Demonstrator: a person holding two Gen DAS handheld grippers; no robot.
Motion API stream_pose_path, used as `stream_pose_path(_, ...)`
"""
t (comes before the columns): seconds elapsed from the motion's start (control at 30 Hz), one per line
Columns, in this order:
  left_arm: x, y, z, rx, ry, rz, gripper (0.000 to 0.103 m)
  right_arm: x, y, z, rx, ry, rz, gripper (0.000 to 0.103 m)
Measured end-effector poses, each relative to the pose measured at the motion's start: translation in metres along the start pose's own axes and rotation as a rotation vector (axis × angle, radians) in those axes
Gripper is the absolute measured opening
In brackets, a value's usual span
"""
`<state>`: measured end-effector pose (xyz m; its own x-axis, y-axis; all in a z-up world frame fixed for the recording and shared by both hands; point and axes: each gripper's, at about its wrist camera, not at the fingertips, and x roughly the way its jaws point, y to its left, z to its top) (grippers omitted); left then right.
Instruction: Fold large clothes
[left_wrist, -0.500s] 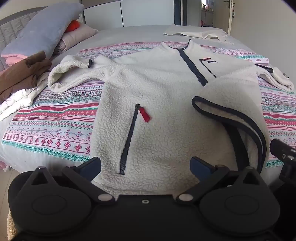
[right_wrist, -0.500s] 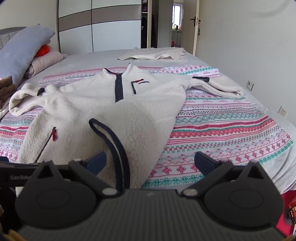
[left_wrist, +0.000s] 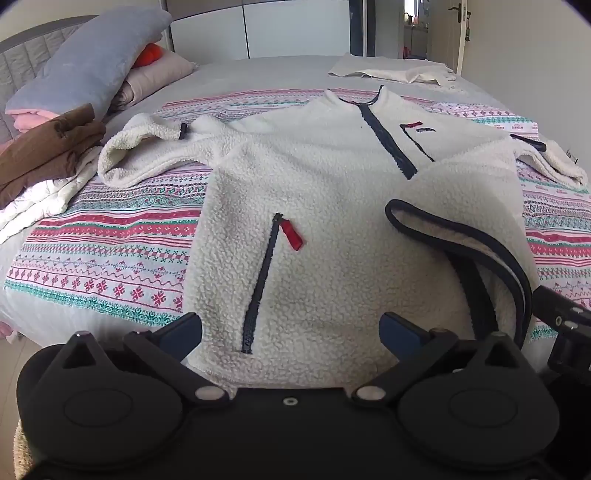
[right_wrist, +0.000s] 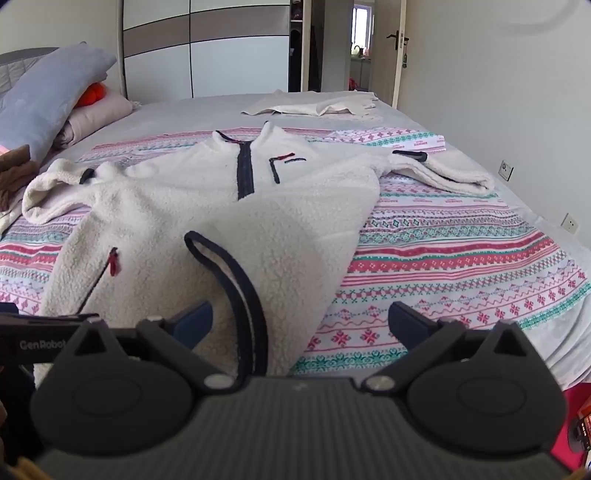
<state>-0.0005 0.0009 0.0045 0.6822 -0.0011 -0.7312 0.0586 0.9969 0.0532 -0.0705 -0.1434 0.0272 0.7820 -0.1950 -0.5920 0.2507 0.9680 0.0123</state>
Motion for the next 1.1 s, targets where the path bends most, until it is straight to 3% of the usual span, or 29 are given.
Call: stream_pose_path(1.1, 0.0027, 0.0037, -0.0007, -0.004, -0.004, 0.02, 0.103, -0.0013, 0.0004, 0.0022, 0.0, -0.003, 0.008, 0.103)
